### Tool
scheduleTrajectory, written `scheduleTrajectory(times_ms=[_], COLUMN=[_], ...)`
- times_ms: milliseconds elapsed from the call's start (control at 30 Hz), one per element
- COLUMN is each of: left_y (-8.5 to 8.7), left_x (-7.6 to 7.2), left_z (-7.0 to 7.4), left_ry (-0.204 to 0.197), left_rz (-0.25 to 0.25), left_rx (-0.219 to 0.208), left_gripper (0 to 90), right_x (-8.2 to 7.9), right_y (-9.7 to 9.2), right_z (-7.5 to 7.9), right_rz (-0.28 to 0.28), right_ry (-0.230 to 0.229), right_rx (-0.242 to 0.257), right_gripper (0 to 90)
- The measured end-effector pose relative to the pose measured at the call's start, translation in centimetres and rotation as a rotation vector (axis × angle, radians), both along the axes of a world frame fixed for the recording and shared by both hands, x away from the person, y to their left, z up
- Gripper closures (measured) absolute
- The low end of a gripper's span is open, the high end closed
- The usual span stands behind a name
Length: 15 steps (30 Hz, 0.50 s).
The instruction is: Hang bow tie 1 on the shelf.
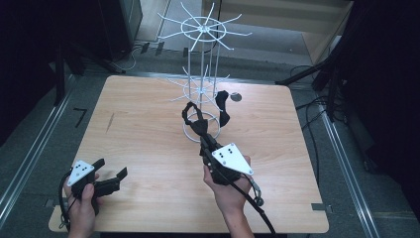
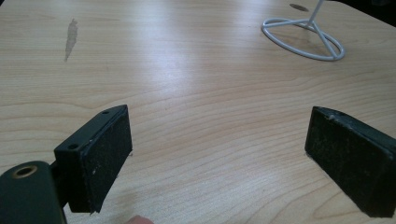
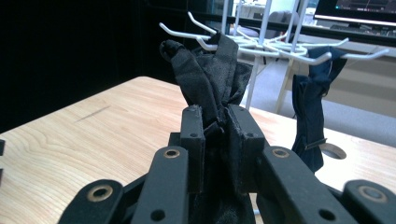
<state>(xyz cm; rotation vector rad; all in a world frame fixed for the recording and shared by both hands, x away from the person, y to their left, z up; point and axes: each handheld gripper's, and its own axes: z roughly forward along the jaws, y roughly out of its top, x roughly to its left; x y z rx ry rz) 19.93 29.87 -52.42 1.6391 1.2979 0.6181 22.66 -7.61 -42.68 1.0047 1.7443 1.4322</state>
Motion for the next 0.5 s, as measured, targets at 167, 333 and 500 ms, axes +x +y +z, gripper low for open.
scheduleTrajectory(times_ms=[167,333,500], left_y=[0.0,-0.1,-0.1], left_x=[0.0,0.1,0.1], left_z=[0.0,0.0,0.0], left_ry=[0.001,0.001,-0.002], left_rz=[0.0,0.001,-0.008], left_rx=[0.004,0.004,0.002], left_gripper=[8.2,8.1,8.2], right_x=[0.9,2.1,3.4], right_y=[0.1,-0.1,0.2], right_z=[-0.4,-0.9,-1.5], right_rz=[-0.014,-0.031,-0.049], right_ry=[0.01,0.017,0.04], right_rx=[-0.009,-0.013,-0.005], right_gripper=[78.7,78.7,78.7])
